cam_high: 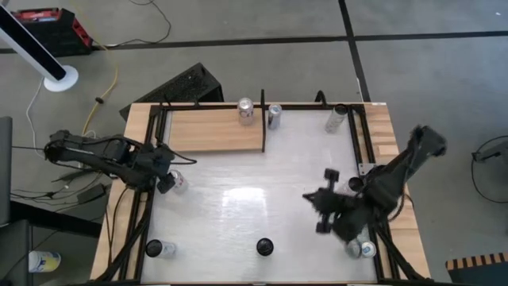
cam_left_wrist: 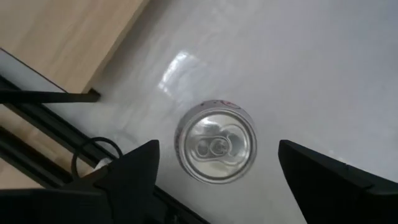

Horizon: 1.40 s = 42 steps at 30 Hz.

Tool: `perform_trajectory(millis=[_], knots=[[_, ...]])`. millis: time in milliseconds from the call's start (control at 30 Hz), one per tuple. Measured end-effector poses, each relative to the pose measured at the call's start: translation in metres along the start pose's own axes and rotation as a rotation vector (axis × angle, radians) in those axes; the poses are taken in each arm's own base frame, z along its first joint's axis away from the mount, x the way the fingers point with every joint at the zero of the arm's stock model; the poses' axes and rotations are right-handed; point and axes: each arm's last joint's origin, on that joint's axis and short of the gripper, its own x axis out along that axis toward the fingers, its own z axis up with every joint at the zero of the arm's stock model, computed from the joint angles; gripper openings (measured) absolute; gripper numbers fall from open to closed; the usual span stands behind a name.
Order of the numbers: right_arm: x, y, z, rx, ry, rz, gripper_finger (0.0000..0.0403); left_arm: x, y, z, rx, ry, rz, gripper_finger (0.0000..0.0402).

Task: Place canned beverage on shelf
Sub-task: Put the left white soda can on the shelf

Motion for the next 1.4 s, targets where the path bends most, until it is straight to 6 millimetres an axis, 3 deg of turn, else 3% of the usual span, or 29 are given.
perform_trajectory(millis=[200, 500, 800, 1400], knots=[[0.035, -0.046, -0.066, 0.27, -0.118, -0.022, 0.0023, 0.004, 0.004, 0.005, -0.018, 0.008, 0.031, 0.0321], [0.072, -0.068, -0.107, 0.261, -0.234, -0.06, 0.0025, 0.018, -0.007, 0.015, -0.023, 0.101, -0.007, 0.0321], [0.083, -0.061, -0.115, 0.166, -0.186, -0.078, 0.0026, 0.033, -0.016, 0.019, -0.008, 0.186, 0.065, 0.0321], [0.084, -0.065, -0.109, 0.192, -0.227, -0.081, 0.0026, 0.048, -0.023, 0.022, 0.023, 0.289, 0.109, 0.0321]])
